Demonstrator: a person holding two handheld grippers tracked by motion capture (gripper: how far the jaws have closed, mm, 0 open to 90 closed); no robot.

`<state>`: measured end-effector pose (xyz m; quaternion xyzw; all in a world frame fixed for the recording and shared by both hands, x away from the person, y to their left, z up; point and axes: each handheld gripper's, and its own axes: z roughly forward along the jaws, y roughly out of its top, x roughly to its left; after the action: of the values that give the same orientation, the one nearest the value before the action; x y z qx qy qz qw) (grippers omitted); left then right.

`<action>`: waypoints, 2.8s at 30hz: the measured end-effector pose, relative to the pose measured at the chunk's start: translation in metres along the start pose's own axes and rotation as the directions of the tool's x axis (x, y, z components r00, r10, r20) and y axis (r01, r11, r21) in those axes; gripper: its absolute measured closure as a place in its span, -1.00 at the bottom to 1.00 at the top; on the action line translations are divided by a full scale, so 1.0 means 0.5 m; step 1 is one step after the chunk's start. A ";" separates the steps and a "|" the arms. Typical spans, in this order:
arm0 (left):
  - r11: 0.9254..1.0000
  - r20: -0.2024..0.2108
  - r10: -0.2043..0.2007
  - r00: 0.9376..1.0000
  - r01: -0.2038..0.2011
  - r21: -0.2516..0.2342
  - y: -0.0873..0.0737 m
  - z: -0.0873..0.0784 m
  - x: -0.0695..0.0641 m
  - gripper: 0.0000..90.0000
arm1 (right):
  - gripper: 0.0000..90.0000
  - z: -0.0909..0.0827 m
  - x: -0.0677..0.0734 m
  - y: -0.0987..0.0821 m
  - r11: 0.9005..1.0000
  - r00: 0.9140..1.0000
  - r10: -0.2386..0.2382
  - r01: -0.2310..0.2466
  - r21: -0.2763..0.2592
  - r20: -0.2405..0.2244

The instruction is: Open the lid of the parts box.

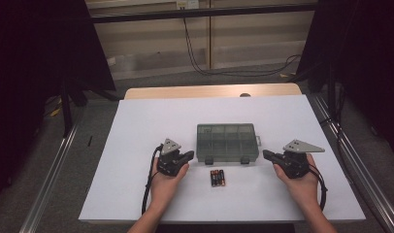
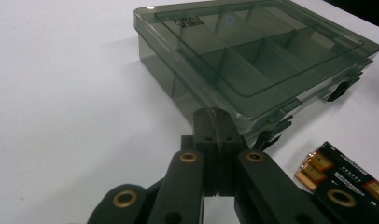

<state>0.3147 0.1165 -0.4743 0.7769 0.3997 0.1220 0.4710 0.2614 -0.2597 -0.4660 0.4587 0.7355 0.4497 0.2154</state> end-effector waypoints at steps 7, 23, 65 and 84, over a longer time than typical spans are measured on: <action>1.000 0.005 -0.019 1.000 0.019 0.021 -0.006 0.006 0.009 1.00 | 1.00 0.018 0.006 -0.006 0.997 1.000 -0.015 0.016 0.071 -0.012; 0.998 0.001 -0.010 1.000 0.010 0.058 -0.009 0.023 0.001 1.00 | 1.00 0.030 0.011 -0.010 0.993 0.998 -0.055 0.056 0.108 -0.015; 0.993 0.054 -0.001 0.999 0.007 -0.122 0.066 -0.008 -0.016 1.00 | 1.00 0.021 0.013 0.065 0.996 0.999 0.003 -0.006 -0.088 -0.044; 0.977 0.014 -0.009 1.000 0.012 -0.214 0.105 0.007 -0.016 1.00 | 1.00 0.045 0.026 0.122 0.991 1.000 -0.004 0.000 -0.137 -0.031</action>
<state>0.3381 0.0961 -0.4310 0.7204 0.3851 0.1566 0.5552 0.3009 -0.2272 -0.4238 0.4350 0.7066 0.5061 0.2352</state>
